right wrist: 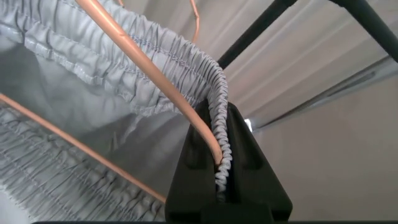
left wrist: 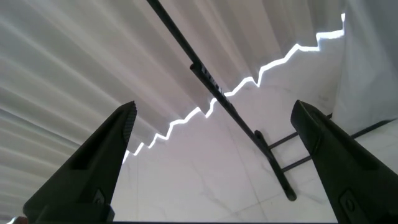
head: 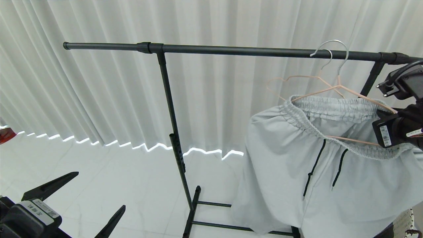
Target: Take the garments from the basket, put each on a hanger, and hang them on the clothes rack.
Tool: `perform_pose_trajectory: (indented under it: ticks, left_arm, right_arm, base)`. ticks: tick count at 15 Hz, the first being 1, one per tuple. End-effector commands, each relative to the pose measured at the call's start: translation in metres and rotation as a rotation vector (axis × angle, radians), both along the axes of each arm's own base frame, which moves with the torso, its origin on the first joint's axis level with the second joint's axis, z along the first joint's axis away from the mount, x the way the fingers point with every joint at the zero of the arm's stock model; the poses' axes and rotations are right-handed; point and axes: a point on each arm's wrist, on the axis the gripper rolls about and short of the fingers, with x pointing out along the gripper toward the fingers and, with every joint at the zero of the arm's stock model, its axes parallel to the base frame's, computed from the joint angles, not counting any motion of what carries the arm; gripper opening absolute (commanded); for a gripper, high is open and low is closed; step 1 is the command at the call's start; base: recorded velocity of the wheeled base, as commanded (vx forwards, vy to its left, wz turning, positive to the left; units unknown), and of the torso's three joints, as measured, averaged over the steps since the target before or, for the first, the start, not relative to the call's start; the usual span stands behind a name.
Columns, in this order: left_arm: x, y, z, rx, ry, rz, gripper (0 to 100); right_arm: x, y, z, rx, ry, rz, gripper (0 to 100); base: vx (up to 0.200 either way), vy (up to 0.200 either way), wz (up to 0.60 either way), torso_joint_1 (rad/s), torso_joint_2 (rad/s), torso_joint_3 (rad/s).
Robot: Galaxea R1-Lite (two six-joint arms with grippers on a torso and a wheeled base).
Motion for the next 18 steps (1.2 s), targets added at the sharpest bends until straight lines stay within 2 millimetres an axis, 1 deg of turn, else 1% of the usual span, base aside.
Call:
perform_pose_trajectory:
  ticks: [1,3,7,12,15,18]
  left_arm:
    - [0.001,-0.001,-0.001,0.004,0.008,0.001,100]
    - [0.001,-0.001,-0.001,0.005,0.010,-0.001,100]
    - [0.001,-0.001,-0.002,0.008,0.013,-0.001,100]
    - [0.000,0.000,-0.003,0.008,0.014,-0.010,100]
    - [0.000,-0.001,-0.001,0.018,0.002,-0.014,100]
    - [0.000,0.000,-0.001,0.018,0.002,-0.012,100]
  right_arm:
    - [0.001,0.000,0.000,0.008,-0.003,-0.005,0]
    - [0.003,0.001,0.005,0.029,-0.018,-0.005,0]
    - [0.010,0.004,0.010,0.064,-0.035,-0.010,0]
    - [0.014,0.007,0.006,0.054,-0.017,-0.009,0]
    - [0.029,0.015,0.002,0.055,0.003,-0.017,0]
    - [0.047,0.024,-0.003,0.062,0.006,-0.075,0]
  base:
    - [0.000,0.000,0.00,0.000,0.00,0.000]
    - [0.000,0.000,0.00,0.000,0.00,0.000]
    - [0.200,0.000,0.00,-0.005,0.00,0.008]
    - [0.200,0.000,0.00,0.003,0.01,0.003]
    - [0.000,0.000,0.00,0.000,0.00,0.000]
    - [0.000,0.000,0.00,0.000,0.00,0.000]
